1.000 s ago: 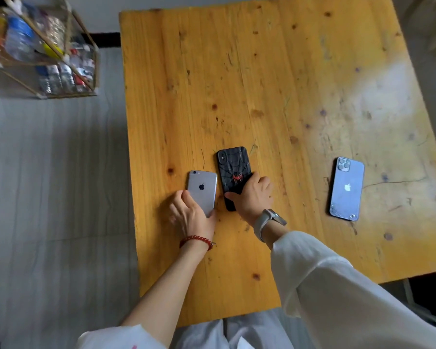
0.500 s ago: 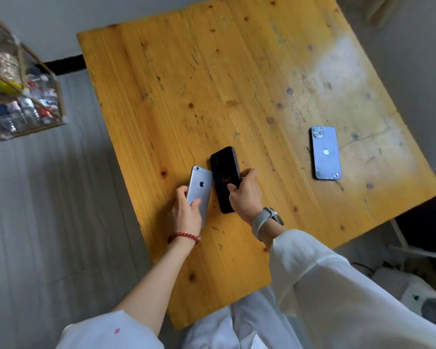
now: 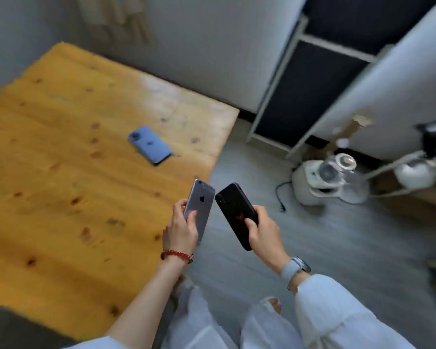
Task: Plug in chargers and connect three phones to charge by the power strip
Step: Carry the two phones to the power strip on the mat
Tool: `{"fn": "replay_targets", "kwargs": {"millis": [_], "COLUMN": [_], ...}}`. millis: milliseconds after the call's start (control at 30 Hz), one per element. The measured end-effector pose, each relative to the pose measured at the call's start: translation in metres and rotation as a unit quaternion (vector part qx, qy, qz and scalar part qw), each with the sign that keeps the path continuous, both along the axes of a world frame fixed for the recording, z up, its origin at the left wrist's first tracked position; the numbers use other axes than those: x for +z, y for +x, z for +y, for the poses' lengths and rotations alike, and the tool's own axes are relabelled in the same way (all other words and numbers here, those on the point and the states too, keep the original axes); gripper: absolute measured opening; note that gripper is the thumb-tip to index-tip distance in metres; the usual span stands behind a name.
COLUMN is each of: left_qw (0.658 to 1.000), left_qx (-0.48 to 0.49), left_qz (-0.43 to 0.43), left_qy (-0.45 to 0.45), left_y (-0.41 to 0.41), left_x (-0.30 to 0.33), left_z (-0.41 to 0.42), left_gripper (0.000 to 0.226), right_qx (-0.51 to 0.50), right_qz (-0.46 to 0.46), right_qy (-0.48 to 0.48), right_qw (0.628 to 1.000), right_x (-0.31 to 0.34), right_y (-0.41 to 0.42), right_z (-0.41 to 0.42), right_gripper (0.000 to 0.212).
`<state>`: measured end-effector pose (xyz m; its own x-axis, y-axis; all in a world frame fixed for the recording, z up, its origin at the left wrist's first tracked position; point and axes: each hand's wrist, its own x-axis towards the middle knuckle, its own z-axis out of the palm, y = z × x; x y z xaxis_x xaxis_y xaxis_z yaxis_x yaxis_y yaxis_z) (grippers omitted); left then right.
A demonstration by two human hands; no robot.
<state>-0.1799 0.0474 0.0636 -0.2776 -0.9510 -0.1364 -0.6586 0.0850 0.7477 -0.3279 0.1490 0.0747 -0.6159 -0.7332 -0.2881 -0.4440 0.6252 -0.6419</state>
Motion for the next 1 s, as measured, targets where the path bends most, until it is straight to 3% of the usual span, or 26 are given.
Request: {"fn": "replay_targets", "kwargs": {"millis": [167, 333, 633, 1000], "left_qw": [0.988, 0.951, 0.817, 0.659], "left_qx": [-0.153, -0.309, -0.576, -0.752], "left_qz": [0.017, 0.033, 0.024, 0.027], "left_qy": [-0.004, -0.016, -0.015, -0.005], "left_y": [-0.137, -0.262, -0.442, -0.667], "left_x": [0.014, 0.012, 0.001, -0.014], "left_z": [0.099, 0.226, 0.441, 0.682], "left_gripper": [0.026, 0.024, 0.024, 0.024], "right_qx": [-0.183, -0.339, -0.609, -0.763], "right_qz": [0.017, 0.027, 0.021, -0.006], "right_qy": [-0.017, -0.005, -0.014, 0.010], "right_qw": [0.983, 0.940, 0.793, 0.646], "right_x": [0.008, 0.009, 0.001, -0.008], "right_y": [-0.098, -0.176, -0.245, -0.397], "right_z": [0.147, 0.300, 0.519, 0.721], "right_gripper": [0.024, 0.026, 0.027, 0.022]}}
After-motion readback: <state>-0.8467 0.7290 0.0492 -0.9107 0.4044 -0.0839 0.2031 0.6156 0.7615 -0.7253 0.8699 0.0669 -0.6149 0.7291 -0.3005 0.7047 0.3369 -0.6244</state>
